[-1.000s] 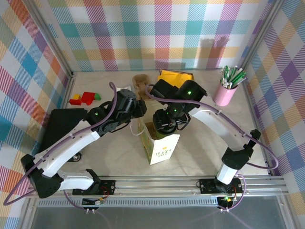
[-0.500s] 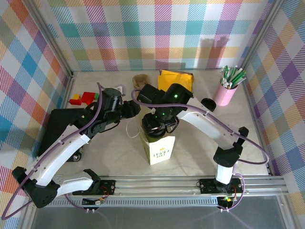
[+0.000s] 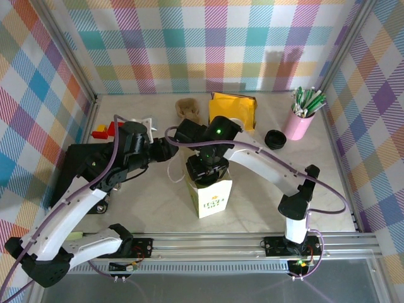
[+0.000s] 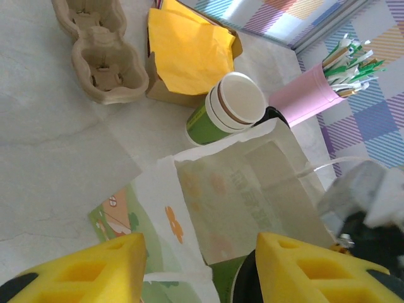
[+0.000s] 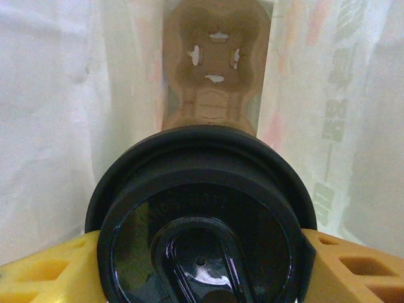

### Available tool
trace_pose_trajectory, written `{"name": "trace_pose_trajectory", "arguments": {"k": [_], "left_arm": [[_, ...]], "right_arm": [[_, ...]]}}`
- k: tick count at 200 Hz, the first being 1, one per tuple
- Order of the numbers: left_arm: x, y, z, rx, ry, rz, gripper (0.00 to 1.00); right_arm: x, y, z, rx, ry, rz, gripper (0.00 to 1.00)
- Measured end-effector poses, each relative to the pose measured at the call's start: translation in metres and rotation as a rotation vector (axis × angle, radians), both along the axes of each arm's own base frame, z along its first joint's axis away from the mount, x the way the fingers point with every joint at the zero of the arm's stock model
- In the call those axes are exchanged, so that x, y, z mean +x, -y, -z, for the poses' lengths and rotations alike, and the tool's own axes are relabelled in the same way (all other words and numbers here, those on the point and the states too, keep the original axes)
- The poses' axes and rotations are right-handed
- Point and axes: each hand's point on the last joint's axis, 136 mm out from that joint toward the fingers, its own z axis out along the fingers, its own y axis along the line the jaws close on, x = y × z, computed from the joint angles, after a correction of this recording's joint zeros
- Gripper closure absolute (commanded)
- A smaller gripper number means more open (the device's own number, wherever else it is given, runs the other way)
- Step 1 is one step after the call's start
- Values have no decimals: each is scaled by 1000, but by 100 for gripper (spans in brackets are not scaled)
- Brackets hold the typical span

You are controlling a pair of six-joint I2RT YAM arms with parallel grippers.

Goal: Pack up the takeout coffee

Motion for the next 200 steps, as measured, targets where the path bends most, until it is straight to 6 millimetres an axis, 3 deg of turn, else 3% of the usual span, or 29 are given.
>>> {"name": "trace_pose_trajectory", "arguments": {"k": [64,133,200], "left_arm": [[-3,-3,7,13,-17,0,51],[-4,-3,15,27,-30,1,51],[-5,-4,21,35,-42,2,51]], "right_arm": [[4,-1,17,-20,-13,-4,49],[5,0,20,-16,-28,3,49],[0,-1,42,-37,-71,0,50]]}}
